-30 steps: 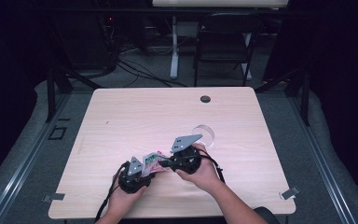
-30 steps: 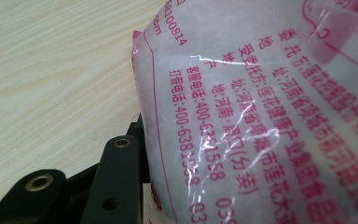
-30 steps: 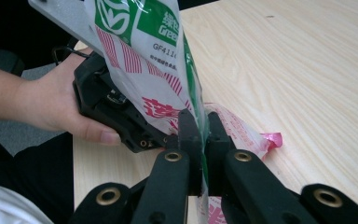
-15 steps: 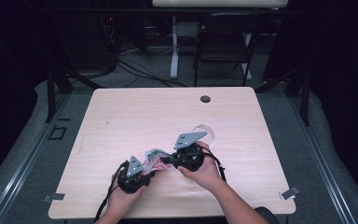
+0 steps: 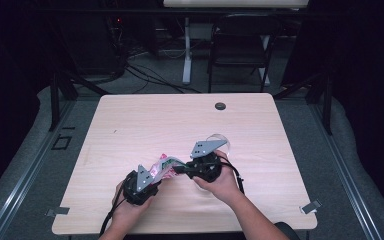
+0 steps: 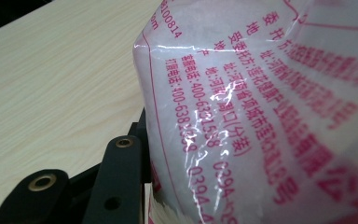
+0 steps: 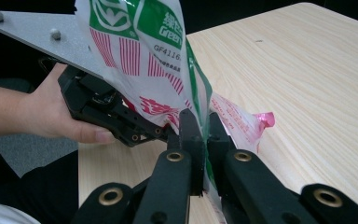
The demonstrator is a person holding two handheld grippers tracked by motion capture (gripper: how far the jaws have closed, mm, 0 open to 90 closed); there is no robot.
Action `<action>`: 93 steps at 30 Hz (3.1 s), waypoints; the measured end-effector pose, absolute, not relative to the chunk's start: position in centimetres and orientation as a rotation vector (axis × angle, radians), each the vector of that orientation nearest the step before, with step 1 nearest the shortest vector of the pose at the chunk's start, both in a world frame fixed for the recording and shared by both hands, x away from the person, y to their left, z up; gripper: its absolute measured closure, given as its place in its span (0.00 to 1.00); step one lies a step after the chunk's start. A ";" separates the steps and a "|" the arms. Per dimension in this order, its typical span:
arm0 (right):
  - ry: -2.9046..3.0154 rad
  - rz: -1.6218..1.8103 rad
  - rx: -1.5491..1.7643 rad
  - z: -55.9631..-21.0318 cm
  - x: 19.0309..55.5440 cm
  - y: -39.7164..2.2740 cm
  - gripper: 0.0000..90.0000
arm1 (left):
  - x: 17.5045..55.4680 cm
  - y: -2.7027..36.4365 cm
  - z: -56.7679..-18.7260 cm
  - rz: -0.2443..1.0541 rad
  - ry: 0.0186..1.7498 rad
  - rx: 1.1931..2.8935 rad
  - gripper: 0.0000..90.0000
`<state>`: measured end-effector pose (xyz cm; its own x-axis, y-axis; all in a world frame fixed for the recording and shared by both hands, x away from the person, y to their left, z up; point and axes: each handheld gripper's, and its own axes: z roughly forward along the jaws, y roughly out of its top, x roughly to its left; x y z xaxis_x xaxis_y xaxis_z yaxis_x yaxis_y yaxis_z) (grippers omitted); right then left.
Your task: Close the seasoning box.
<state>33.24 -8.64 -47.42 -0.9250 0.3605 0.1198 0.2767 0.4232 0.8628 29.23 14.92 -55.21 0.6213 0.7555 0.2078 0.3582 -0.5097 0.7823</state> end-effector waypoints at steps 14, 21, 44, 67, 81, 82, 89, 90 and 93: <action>2.553 1.556 0.583 -47.3 33.0 -9.4 1.00 | 29.0 14.4 -54.1 0.885 0.808 2.147 0.71; 2.536 1.551 0.598 -47.3 32.8 -9.8 1.00 | 28.8 14.1 -53.6 0.984 0.755 2.154 0.71; 2.518 1.564 0.669 -47.5 33.0 -11.1 0.99 | 29.1 12.9 -53.0 1.144 0.682 2.187 0.71; 2.449 1.502 0.592 -46.5 32.4 -11.9 0.63 | 29.6 13.5 -53.0 1.186 0.703 2.205 0.71; 2.448 1.465 0.477 -46.4 31.6 -10.8 0.58 | 29.4 13.1 -53.1 1.203 0.665 2.227 0.71; 2.447 1.463 0.470 -46.4 31.6 -10.7 0.58 | 29.4 13.0 -53.2 1.204 0.664 2.225 0.71; 2.453 1.442 0.426 -46.5 31.3 -10.3 0.60 | 29.4 12.9 -53.2 1.207 0.654 2.231 0.71; 2.457 1.439 0.416 -46.5 31.3 -10.2 0.60 | 29.4 12.9 -53.2 1.210 0.653 2.231 0.71; 2.464 1.433 0.406 -46.5 31.2 -10.2 0.64 | 29.3 12.8 -53.2 1.212 0.649 2.234 0.71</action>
